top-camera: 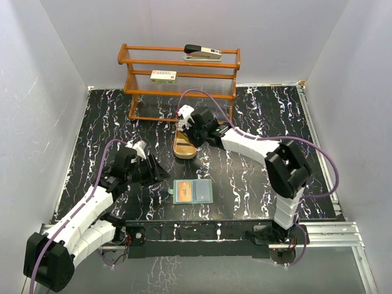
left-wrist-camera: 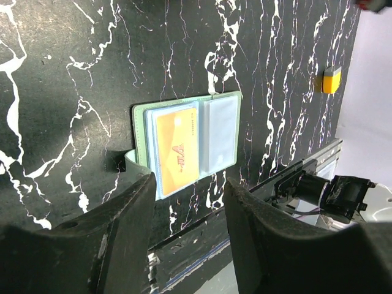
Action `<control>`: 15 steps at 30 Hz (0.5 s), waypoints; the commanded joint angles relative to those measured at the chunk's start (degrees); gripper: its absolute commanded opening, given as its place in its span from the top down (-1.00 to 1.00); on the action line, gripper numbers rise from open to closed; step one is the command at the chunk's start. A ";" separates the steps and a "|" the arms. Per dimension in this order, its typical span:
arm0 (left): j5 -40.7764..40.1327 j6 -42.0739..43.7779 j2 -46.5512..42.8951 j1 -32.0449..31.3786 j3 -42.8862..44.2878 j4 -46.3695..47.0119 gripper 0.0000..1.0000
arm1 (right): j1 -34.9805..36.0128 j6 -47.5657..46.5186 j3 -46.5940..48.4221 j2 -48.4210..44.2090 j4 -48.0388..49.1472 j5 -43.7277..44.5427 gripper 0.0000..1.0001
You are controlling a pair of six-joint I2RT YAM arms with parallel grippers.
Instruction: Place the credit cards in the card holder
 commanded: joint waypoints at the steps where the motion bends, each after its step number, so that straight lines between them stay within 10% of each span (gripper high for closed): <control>1: 2.46 0.66 2.71 -0.50 2.21 2.17 0.09 | -1.22 6.64 -2.50 -7.76 3.13 -0.49 1.00; 15: -5.70 3.69 18.91 -9.90 15.77 4.23 0.13 | -13.53 10.75 -14.35 -23.06 -1.66 8.34 1.00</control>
